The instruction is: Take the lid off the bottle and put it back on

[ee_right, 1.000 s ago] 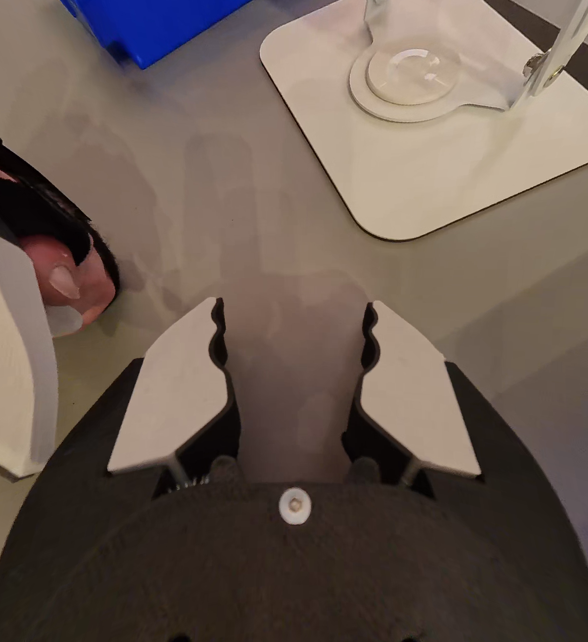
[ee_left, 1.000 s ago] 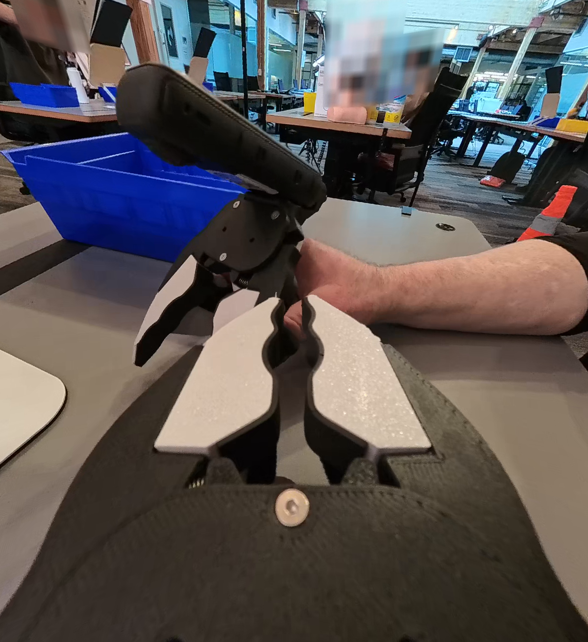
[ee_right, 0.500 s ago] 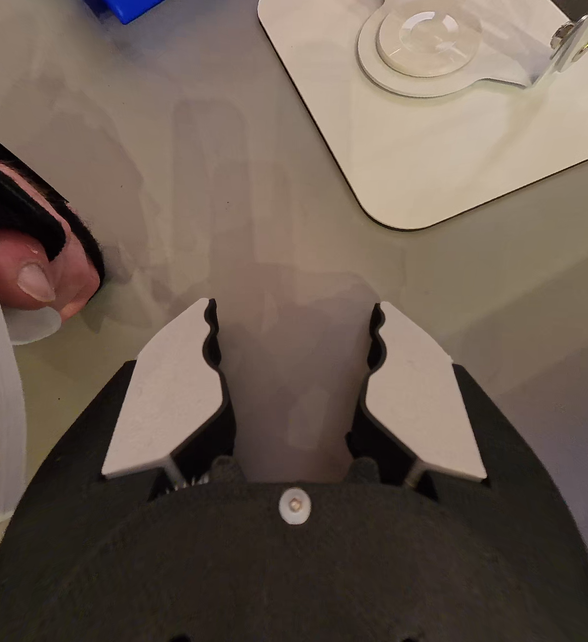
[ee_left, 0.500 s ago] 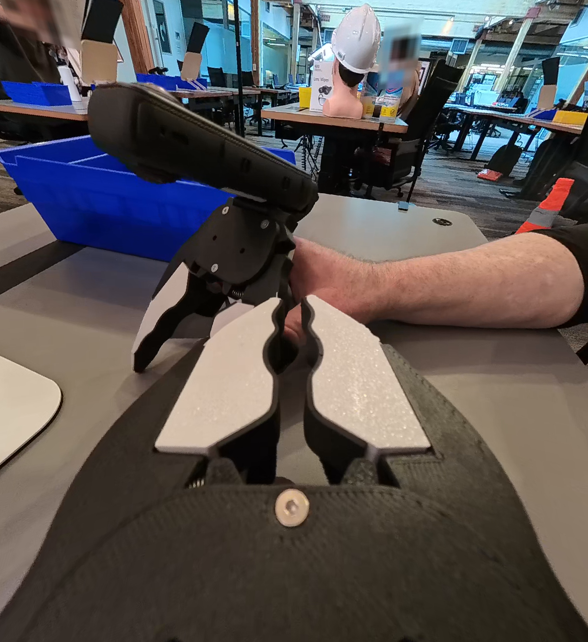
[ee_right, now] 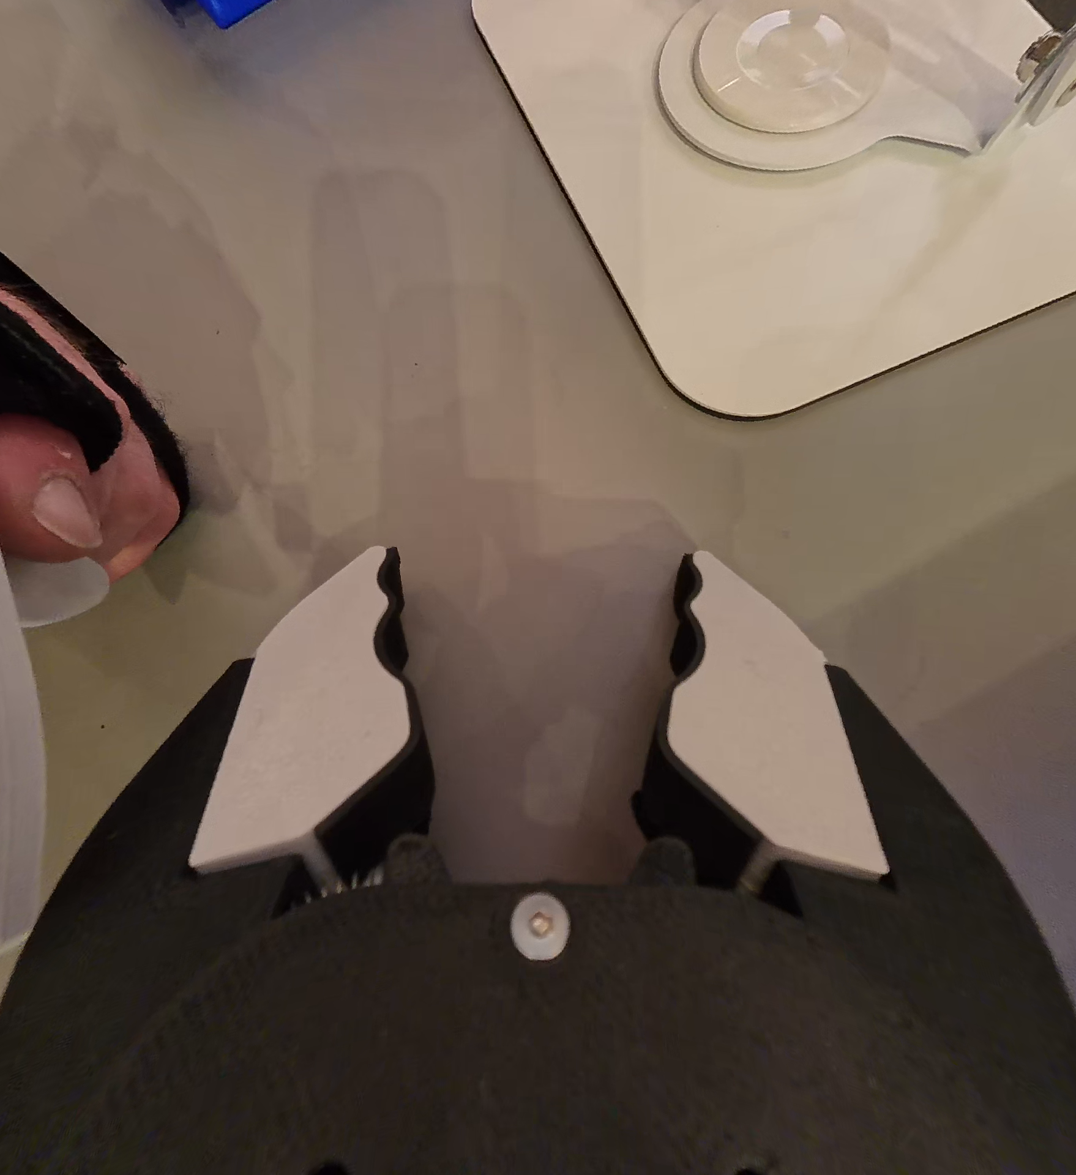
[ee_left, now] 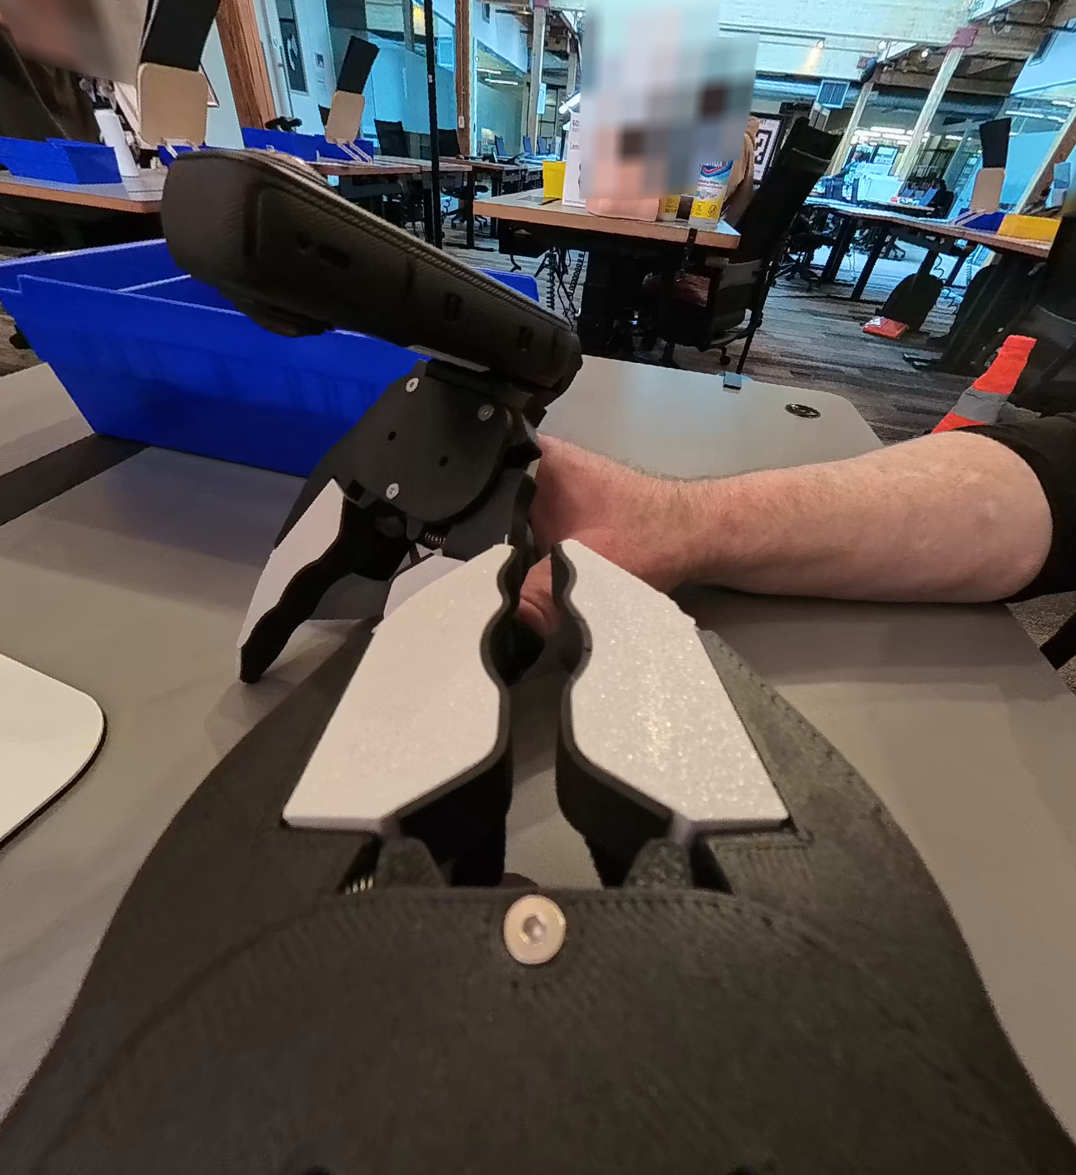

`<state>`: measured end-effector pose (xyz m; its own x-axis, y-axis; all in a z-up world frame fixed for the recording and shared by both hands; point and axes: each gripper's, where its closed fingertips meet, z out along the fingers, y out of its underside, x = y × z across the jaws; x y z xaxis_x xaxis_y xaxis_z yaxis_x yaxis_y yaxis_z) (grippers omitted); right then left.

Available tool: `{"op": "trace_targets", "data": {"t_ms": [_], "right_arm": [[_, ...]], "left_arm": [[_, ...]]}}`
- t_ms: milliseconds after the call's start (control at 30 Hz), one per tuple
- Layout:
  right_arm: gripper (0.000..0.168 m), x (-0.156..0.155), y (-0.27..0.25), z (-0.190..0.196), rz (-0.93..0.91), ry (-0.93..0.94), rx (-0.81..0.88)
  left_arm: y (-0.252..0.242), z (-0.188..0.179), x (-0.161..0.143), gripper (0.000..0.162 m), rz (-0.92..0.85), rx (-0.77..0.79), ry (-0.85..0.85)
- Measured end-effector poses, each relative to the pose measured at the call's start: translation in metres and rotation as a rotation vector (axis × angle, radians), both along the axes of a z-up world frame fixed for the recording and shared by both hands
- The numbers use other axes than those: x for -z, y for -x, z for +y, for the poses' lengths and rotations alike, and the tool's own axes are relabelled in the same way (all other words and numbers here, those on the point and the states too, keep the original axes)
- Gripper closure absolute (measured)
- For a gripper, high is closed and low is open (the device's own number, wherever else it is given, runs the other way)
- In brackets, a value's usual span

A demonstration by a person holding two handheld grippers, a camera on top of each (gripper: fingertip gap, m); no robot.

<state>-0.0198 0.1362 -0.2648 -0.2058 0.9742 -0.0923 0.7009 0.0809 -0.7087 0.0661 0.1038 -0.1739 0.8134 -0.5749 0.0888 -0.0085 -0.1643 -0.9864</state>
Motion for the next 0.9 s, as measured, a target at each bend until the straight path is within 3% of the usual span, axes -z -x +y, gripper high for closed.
{"op": "trace_targets", "data": {"t_ms": [733, 900], "right_arm": [[0.085, 0.0021, 0.0007, -0.0009, -0.002, -0.039, -0.018], [0.085, 0.0021, 0.0012, -0.0007, -0.002, -0.039, -0.018]], "left_arm": [[0.0022, 0.0018, 0.0004, 0.145, -0.008, -0.01, 0.01], [0.0042, -0.0036, -0.0057, 0.142, 0.027, -0.034, -0.053]]}}
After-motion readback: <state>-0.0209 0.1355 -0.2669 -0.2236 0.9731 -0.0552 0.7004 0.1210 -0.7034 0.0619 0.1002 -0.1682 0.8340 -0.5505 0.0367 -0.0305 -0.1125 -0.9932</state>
